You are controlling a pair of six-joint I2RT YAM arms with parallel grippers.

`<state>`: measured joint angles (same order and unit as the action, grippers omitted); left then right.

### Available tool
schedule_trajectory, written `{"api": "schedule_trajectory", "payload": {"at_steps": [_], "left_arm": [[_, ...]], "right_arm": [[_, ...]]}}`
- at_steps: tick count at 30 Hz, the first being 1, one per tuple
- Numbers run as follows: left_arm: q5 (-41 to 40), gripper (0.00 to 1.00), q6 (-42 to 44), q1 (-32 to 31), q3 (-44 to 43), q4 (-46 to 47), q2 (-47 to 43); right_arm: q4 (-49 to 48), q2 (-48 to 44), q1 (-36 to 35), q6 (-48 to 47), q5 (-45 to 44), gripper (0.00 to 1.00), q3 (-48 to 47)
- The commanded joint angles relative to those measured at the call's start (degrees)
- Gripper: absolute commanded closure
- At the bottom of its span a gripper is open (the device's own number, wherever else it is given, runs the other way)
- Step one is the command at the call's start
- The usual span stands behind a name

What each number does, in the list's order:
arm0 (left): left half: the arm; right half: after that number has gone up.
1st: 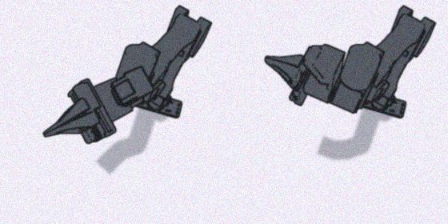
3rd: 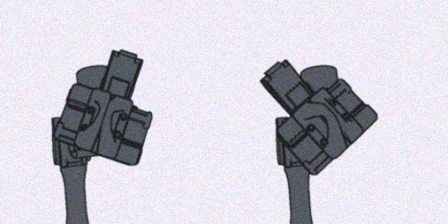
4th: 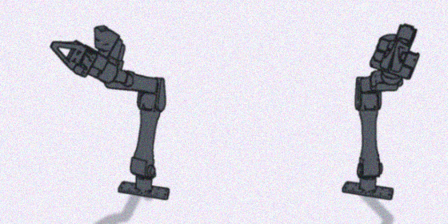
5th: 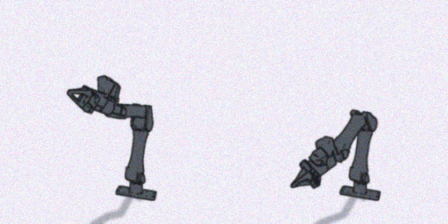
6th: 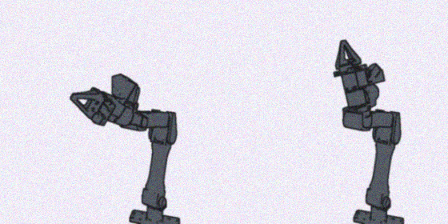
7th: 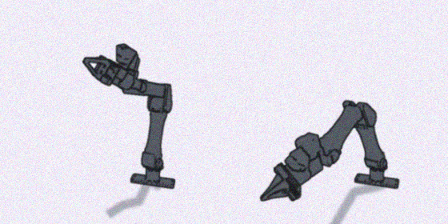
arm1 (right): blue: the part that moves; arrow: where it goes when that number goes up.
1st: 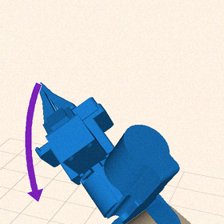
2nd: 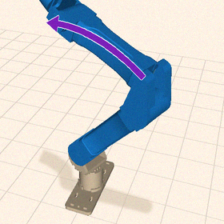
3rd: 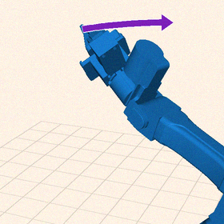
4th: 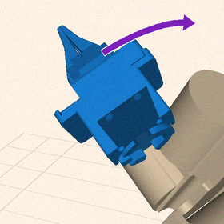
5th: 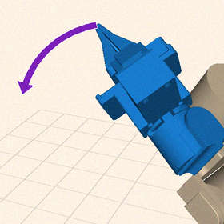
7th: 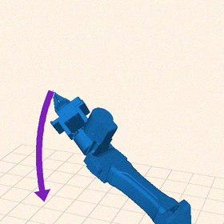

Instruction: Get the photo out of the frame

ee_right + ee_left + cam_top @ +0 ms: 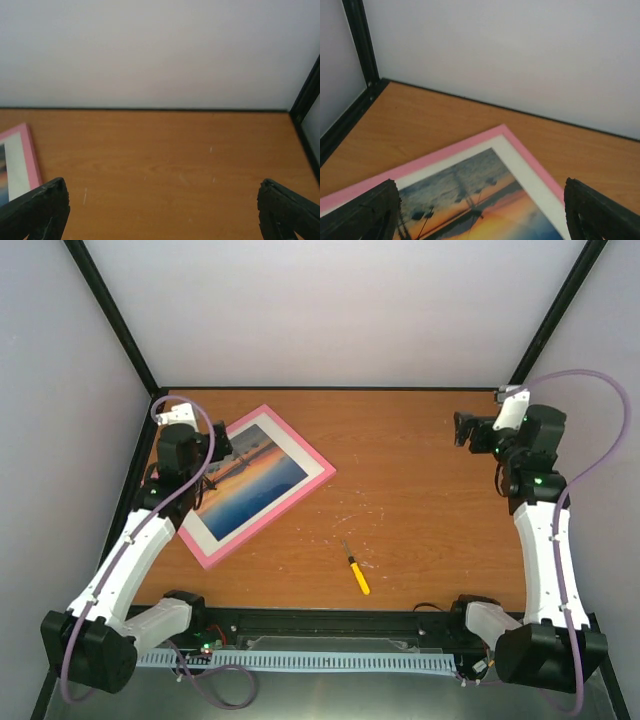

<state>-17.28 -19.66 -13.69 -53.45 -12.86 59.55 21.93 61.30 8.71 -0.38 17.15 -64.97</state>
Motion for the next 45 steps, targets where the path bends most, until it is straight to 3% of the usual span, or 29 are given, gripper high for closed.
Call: {"api": "schedule_trajectory", "payload": {"at_steps": [1,8,12,18,24,30,33,40,45], "left_arm": [[12.4,0.15,-2.6,5.1,3.4,-0.4,-3.2],[25.5,0.29,-1.9,10.6,7.4,-5.3,-6.6],[28.9,0.35,-1.0,9.1,7.6,-8.4,-7.7],[25.2,0.40,-0.2,-3.9,4.2,-12.4,-3.3],[19.4,0.40,-0.6,-24.2,1.2,-15.7,4.5],[18.5,0.40,-4.4,-39.0,0.8,-19.3,10.3],[20.1,0.40,-6.4,-43.1,2.6,-19.1,10.9],[23.5,0.41,-8.9,-46.1,5.1,-18.0,12.7],[23.1,0.49,-8.5,-49.0,6.4,-13.9,18.0]], "right_arm": [[-2.9,-0.9,-1.3,-1.0,2.8,0.00,5.9],[-3.1,-0.5,-2.8,-7.2,12.4,0.00,14.9],[-2.3,-0.7,-3.5,-11.7,17.5,0.00,17.9],[1.3,-0.1,-6.3,-18.6,21.5,0.04,18.3],[8.4,1.3,-11.4,-26.2,21.5,0.20,16.2],[14.8,0.1,-13.6,-30.5,21.0,0.25,16.0],[16.3,-1.1,-14.0,-31.2,19.8,0.26,16.5],[17.3,-0.3,-14.3,-28.3,22.7,0.25,17.0],[15.4,2.1,-15.3,-23.8,20.4,0.27,16.6]]}}
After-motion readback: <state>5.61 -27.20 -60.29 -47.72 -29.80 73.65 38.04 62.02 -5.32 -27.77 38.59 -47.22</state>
